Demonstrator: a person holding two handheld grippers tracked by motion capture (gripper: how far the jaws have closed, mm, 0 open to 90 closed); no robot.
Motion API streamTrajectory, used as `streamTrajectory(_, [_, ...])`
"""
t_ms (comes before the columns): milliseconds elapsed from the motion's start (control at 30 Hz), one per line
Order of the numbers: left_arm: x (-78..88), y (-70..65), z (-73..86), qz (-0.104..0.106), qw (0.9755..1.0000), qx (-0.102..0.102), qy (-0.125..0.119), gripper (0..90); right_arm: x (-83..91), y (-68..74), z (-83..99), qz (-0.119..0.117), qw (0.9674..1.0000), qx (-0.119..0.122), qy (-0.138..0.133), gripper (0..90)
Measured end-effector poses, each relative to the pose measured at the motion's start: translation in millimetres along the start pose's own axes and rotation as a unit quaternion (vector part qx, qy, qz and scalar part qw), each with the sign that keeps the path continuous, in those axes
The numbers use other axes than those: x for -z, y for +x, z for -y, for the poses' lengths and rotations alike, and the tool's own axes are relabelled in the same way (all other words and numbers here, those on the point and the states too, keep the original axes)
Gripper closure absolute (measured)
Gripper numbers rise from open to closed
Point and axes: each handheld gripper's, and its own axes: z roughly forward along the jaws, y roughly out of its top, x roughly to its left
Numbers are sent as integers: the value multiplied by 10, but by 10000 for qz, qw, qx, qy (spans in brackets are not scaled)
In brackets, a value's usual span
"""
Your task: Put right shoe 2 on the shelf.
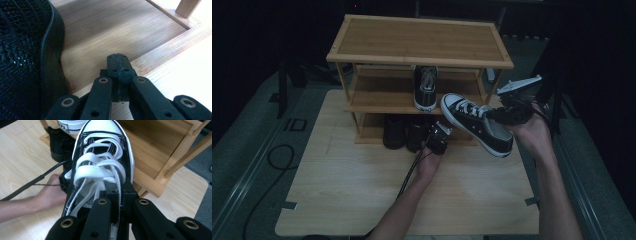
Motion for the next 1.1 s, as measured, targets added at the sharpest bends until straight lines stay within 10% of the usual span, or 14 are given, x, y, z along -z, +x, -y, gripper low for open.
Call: streamTrajectory(1100, [-2,3,1,28,10000,-2,-10,900,-401,-6,-346,535,9963,-612,-265,879])
